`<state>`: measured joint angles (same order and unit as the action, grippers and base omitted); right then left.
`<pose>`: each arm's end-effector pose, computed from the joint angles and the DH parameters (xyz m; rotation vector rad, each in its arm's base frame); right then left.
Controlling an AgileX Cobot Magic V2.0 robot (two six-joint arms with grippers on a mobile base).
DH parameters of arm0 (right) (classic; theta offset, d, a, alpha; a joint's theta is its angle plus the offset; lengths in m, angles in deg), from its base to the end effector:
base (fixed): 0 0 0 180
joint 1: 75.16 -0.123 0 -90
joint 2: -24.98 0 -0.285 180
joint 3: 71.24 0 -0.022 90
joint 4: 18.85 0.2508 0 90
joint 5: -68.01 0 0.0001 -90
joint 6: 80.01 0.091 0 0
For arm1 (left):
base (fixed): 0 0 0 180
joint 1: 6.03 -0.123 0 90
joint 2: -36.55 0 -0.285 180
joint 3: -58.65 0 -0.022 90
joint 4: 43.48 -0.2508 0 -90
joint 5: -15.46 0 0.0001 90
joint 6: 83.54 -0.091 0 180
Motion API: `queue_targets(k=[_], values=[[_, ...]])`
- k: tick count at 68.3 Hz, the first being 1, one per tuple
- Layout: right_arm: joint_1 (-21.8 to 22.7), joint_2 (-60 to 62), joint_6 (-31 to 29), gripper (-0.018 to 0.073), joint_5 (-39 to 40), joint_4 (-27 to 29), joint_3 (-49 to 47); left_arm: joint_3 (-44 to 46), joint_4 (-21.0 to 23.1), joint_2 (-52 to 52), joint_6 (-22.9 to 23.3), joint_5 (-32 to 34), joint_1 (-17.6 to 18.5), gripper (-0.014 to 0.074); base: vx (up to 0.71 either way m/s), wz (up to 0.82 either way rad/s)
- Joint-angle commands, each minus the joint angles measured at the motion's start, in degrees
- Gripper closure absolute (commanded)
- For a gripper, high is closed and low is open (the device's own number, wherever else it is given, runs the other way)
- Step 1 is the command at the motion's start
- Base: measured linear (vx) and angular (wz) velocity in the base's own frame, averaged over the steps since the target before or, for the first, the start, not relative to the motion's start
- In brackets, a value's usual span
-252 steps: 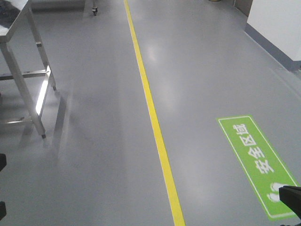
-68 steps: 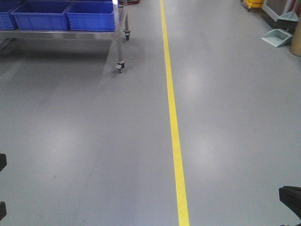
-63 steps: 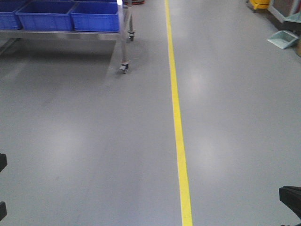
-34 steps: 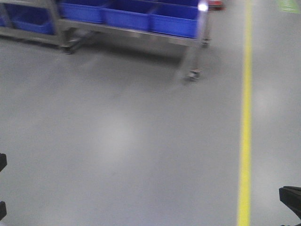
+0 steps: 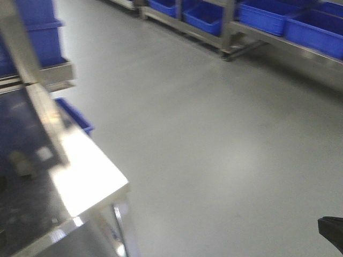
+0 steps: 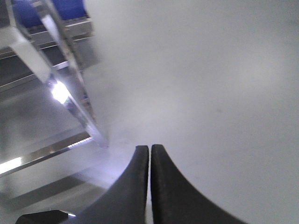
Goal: Move and align brake pads A on conveyor
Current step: 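Position the base at the steel table holding two brake pads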
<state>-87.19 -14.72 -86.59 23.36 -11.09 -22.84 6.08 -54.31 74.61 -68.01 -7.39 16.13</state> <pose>0.0934 0.0288 0.2741 -0.3119 2.2961 0.2073 0.1044 -0.0353 0.2822 0.2391 1.9666 -0.2428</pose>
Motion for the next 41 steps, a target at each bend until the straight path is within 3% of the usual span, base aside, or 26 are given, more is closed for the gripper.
queue_targets(k=[1, 41], values=[[0.07, -0.11, -0.35, 0.0568, 2.72, 0.34, -1.45, 1.49, -0.21, 0.19, 0.07, 3.94, 0.26, 0.0603, 0.13, 0.91], [0.07, -0.11, -0.35, 0.0568, 2.3, 0.34, -1.45, 1.49, -0.21, 0.19, 0.07, 3.94, 0.26, 0.0603, 0.13, 0.74]])
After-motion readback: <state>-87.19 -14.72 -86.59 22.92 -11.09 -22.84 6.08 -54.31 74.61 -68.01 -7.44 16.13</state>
